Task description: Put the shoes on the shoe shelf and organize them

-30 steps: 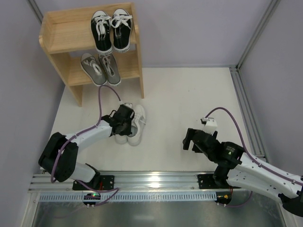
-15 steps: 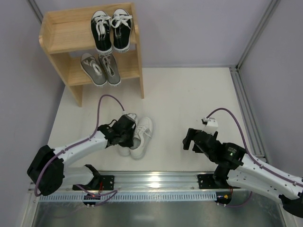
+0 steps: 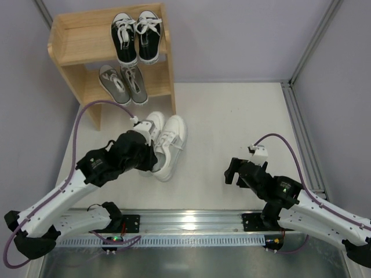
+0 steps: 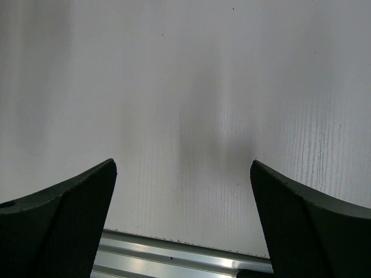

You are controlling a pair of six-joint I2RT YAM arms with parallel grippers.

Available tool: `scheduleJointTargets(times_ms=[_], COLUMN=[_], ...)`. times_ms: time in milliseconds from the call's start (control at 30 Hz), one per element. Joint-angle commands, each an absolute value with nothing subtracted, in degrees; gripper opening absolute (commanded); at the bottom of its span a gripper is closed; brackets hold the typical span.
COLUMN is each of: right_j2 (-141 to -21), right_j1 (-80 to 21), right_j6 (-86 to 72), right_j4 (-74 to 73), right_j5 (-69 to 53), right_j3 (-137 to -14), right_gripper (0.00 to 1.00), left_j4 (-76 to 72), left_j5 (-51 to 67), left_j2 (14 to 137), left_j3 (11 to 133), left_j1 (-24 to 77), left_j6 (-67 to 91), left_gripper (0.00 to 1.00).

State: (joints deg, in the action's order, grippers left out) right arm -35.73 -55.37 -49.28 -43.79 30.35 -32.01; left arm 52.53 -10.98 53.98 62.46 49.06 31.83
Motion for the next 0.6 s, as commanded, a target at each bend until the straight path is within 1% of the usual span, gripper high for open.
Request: scheduleJointTargets(times_ms=[0,200,233,367,567], right_j2=[-35.33,-36.30,-36.56,-36.30,-36.65], right_j1=[-55.46,-55.46,-55.46,-55.46,-55.46], right_j6=[-49.13,-49.04,-49.04,-48.96,-48.52], right_j4=[-42.01,-42.27,-42.36,-42.89,-42.71], right_j5=[31.29,31.38,31.72,32.08,31.91], right_j3=[-32.25,-33.48,-33.92,-34.37,-34.63], right_gripper=[0.97,0.97,0.97,0.97,0.97], left_j4=[51.50,54.31,54.32,52.12,53.79], left_j5=[-14.94,-13.19,-12.31,-11.34,-13.27], left_j2=[50.28,53.61,54.14,53.97,58.69], left_j3=[74.06,87.08,90.49,97.62,110.28], left_j1=[49.48,49.48,49.57,49.48,49.48], left_j6=[28.13,21.63,20.75,17.41,11.78], left_gripper=[0.00,0.00,0.00,0.00,0.00])
